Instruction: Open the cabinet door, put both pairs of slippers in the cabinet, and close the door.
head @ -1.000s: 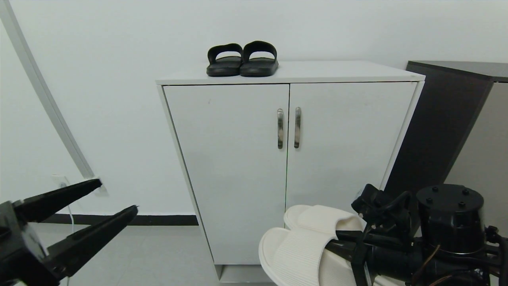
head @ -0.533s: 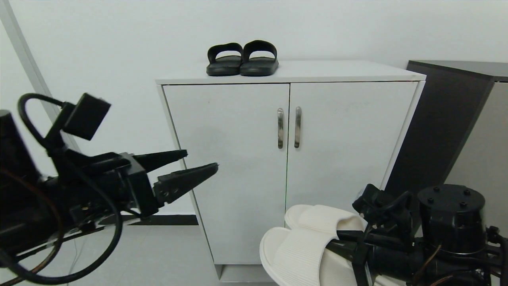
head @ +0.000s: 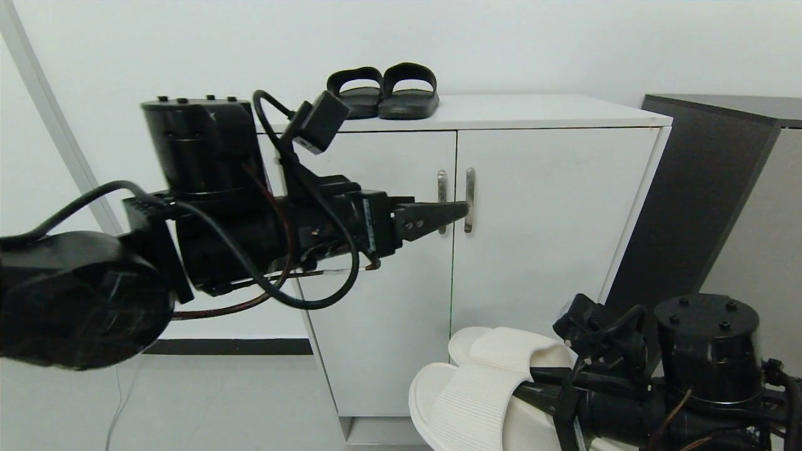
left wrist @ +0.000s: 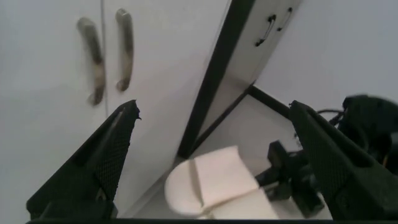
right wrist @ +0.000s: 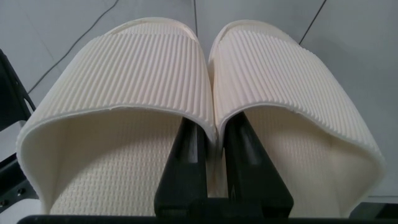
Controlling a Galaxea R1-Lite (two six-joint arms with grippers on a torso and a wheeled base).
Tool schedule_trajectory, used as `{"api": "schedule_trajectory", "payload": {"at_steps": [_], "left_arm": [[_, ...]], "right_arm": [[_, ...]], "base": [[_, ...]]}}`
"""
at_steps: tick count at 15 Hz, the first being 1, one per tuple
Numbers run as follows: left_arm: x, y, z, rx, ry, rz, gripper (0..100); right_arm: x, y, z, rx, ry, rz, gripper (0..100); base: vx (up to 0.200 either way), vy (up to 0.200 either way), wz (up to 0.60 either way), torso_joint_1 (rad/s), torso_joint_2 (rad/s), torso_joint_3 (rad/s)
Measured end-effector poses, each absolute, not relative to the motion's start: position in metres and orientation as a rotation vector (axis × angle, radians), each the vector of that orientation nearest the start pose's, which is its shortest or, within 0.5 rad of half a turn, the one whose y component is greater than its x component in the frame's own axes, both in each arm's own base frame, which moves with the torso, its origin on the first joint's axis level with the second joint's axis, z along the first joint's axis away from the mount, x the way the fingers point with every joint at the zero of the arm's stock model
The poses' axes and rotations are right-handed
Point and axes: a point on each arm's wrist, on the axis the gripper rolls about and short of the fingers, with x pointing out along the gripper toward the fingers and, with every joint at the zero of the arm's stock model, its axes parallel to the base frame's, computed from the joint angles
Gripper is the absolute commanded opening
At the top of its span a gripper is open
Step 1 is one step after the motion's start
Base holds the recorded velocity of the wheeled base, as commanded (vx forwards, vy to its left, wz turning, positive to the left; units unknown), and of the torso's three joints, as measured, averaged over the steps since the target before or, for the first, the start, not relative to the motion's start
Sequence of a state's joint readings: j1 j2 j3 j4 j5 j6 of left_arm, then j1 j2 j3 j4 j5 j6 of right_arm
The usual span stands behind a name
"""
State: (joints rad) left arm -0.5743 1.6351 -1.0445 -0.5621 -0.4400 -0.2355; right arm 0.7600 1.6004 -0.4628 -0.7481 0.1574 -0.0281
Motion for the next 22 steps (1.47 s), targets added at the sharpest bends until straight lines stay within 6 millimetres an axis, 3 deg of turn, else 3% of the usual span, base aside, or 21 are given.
{"api": "schedule_trajectory", "payload": {"at_steps": [6,12,16,22], "left_arm": [[0.290,-0.208,0.259,-0.283,0.214,-1.161,100],[0.322,-0.228,0.253,-0.323,0.226,-1.050,100],[0.336,-0.235,0.254,-0.322,0.252,-0.940,100],[0.351,-0.244,0.254,-0.322,0.260,-0.930,100]], "right_arm": [[0.176,0.172,0.133,-0.146,0.377,0.910,0],[0.177,0.173,0.131,-0.148,0.385,0.909,0],[0.177,0.173,0.131,-0.149,0.388,0.908,0],[0.177,0.173,0.130,-0.150,0.390,0.908,0]], "base": [[0.000,0.000,0.00,0.000,0.00,0.000],[0.000,0.000,0.00,0.000,0.00,0.000],[0.000,0.000,0.00,0.000,0.00,0.000],[0.000,0.000,0.00,0.000,0.00,0.000]]}}
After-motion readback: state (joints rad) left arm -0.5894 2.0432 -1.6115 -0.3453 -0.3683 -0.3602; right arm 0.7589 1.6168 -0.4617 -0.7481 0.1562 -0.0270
